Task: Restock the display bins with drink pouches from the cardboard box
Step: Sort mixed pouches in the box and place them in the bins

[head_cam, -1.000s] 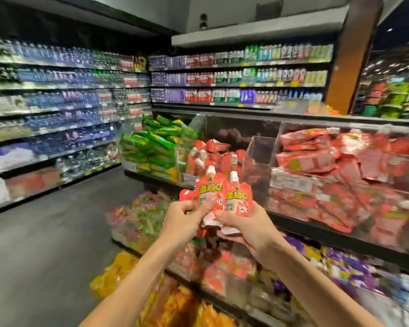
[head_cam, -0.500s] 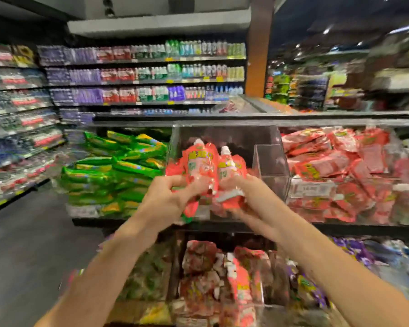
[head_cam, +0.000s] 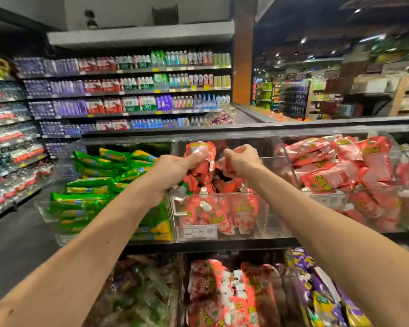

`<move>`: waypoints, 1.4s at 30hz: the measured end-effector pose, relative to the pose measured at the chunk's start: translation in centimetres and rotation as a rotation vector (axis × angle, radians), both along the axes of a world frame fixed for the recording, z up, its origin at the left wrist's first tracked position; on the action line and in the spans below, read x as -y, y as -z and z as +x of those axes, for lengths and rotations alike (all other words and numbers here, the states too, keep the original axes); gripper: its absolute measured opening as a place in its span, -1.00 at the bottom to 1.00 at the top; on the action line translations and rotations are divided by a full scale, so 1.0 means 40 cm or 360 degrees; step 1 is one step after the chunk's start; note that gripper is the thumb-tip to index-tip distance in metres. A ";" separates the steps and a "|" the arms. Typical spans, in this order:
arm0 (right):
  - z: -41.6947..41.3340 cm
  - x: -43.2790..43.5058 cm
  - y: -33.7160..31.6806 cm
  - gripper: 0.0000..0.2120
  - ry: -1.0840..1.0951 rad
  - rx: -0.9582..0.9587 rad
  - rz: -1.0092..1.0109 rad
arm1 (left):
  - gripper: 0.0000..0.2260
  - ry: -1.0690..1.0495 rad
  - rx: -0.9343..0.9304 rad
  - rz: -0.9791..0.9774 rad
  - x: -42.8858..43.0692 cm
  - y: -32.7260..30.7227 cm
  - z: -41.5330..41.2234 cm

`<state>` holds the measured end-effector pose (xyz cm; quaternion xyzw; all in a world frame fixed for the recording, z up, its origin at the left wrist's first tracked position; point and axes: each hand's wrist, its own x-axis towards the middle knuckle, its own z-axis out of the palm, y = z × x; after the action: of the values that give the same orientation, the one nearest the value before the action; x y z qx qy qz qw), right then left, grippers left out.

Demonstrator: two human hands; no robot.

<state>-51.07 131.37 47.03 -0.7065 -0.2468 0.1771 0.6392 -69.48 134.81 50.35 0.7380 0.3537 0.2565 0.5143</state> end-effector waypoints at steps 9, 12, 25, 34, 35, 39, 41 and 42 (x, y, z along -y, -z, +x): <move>0.028 -0.080 0.032 -0.57 0.0160 0.0328 -0.0482 | -0.69 0.0041 0.0030 -0.0031 -0.020 0.000 0.021; 0.018 -0.093 0.051 -0.49 0.0095 0.0616 -0.0845 | -0.69 0.0057 0.0007 -0.0012 -0.015 -0.001 0.028; 0.072 -0.069 0.065 -0.65 -0.0007 0.1392 -0.1149 | -0.66 0.0150 0.0031 -0.0088 -0.003 0.027 0.036; -0.018 0.149 -0.097 -0.61 -0.0710 0.1420 -0.0275 | -0.52 0.0084 -0.0033 -0.0015 0.009 0.002 0.083; -0.015 0.148 -0.098 -0.60 -0.0628 0.1495 -0.0310 | -0.46 0.0104 -0.0048 0.0004 0.015 0.000 0.096; 0.014 0.139 -0.085 -0.68 -0.0291 0.1727 -0.0416 | -0.39 0.0238 -0.0046 0.0072 0.015 0.004 0.146; 0.030 0.138 -0.074 -0.79 -0.0210 0.1818 -0.0470 | -0.33 0.0207 -0.0064 0.0062 0.006 0.009 0.162; 0.041 0.133 -0.069 -0.83 -0.0165 0.1871 -0.0513 | -0.37 0.0187 -0.0066 0.0063 0.000 0.011 0.167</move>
<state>-49.42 126.07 49.79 -0.7608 -0.5624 -0.1763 0.2717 -62.79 134.82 49.89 0.7727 0.3152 0.2173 0.5063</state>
